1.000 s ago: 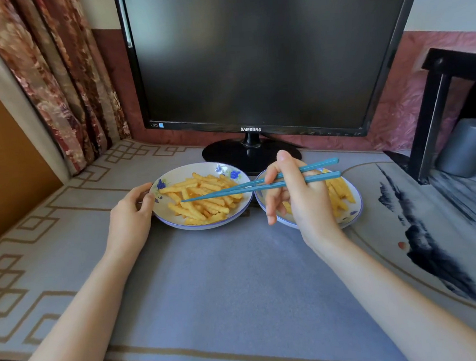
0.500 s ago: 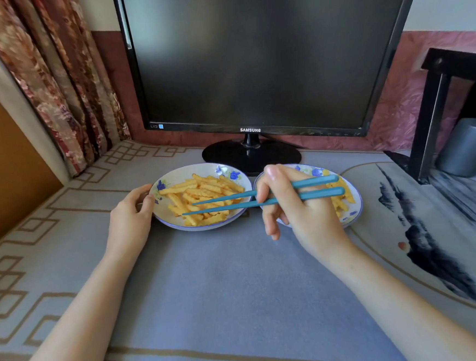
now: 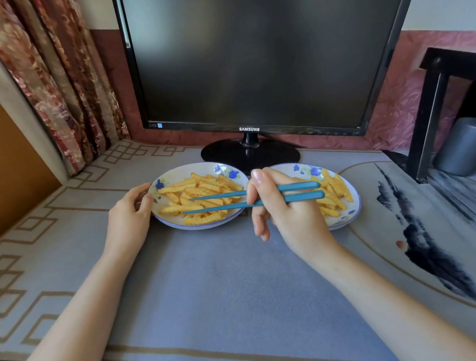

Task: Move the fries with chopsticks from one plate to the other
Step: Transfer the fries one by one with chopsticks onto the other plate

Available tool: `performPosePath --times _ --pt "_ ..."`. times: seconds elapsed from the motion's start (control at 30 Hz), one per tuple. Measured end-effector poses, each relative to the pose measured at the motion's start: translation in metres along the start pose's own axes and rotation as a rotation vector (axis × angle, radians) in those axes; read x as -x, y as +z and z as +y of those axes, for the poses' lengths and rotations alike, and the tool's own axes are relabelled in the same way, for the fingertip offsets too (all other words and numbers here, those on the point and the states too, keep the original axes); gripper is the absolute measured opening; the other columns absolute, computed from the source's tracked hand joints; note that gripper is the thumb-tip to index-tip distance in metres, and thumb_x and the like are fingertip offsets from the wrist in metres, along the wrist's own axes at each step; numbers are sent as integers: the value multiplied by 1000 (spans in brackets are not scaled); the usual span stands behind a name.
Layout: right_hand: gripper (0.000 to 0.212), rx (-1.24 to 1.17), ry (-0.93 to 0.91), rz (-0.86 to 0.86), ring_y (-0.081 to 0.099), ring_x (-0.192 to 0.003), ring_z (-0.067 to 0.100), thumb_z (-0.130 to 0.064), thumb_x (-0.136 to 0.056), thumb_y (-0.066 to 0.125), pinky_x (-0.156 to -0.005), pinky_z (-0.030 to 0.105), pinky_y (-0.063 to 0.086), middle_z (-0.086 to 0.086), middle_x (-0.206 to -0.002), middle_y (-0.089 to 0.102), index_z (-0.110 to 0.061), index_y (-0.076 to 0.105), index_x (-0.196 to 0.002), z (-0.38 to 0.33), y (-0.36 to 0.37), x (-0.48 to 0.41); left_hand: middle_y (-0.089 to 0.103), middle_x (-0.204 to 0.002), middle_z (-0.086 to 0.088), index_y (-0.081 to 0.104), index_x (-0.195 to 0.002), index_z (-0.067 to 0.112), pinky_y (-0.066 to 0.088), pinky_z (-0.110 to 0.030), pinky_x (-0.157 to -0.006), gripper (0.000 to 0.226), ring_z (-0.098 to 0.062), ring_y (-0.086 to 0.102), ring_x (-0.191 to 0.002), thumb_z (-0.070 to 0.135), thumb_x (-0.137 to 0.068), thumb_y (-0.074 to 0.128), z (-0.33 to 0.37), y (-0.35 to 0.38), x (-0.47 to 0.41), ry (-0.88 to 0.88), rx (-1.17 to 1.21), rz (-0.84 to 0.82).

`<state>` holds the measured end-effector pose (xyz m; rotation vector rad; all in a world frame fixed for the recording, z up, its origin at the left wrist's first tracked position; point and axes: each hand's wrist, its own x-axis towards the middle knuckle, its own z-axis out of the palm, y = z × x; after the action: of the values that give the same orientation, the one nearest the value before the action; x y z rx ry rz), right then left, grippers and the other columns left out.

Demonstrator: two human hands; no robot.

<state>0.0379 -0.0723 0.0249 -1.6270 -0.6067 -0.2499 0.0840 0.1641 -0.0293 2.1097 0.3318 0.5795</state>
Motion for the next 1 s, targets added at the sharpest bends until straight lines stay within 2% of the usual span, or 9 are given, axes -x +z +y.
performPosePath --times 0.1,0.2,0.27,0.37,0.47,0.57,0.67,1.0 --pt "34 10 2 -8 47 -37 12 -29 -98 39 -41 16 35 18 -49 46 -13 50 -70 1 -1 1 65 -116 -6 60 -123 14 33 -22 -81 31 -8 48 -96 17 -96 44 -1 0 0 5 1 -2" --pt "34 -27 4 7 47 -36 10 -26 -98 38 -39 16 33 -1 -51 48 -11 49 -70 -2 -5 0 65 -115 -7 60 -122 15 33 -22 -81 31 -9 49 -96 17 -96 44 -1 0 0 6 5 -2" --pt "35 -58 9 18 47 -35 10 -21 -101 38 -37 16 33 -7 -51 52 -8 49 -70 -6 -11 -2 65 -115 -6 61 -122 15 33 -22 -81 31 -9 48 -96 17 -96 44 0 0 0 5 6 -2" --pt "39 -41 16 72 43 -30 15 -16 -104 35 -36 16 31 0 -44 50 -6 49 -69 -16 -27 -9 64 -114 -5 61 -122 15 33 -22 -81 31 -8 48 -96 17 -96 44 -1 0 1 2 9 0" --pt "41 -16 38 168 38 -27 21 -21 -104 36 -36 20 24 13 -38 44 -7 50 -67 -22 -51 -17 64 -110 -1 60 -123 16 33 -22 -82 31 -7 48 -96 17 -96 44 -1 0 1 3 14 0" --pt "42 10 56 261 37 -27 22 -24 -102 38 -37 23 21 10 -37 43 -11 50 -65 -25 -78 -22 62 -106 2 60 -123 16 32 -21 -81 31 -7 48 -96 18 -96 44 -1 0 0 0 15 1" --pt "41 66 81 313 37 -27 21 -25 -101 39 -35 20 21 7 -36 43 -11 50 -65 -27 -103 -22 64 -113 -4 60 -123 15 33 -22 -82 31 -8 48 -97 18 -96 44 -2 0 0 4 11 0" --pt "41 281 211 201 36 -28 21 -31 -100 40 -33 17 25 11 -37 45 -7 52 -69 -28 -142 -17 64 -118 -6 60 -124 15 33 -22 -83 32 -8 49 -99 19 -96 45 -4 1 -2 -9 11 -3"
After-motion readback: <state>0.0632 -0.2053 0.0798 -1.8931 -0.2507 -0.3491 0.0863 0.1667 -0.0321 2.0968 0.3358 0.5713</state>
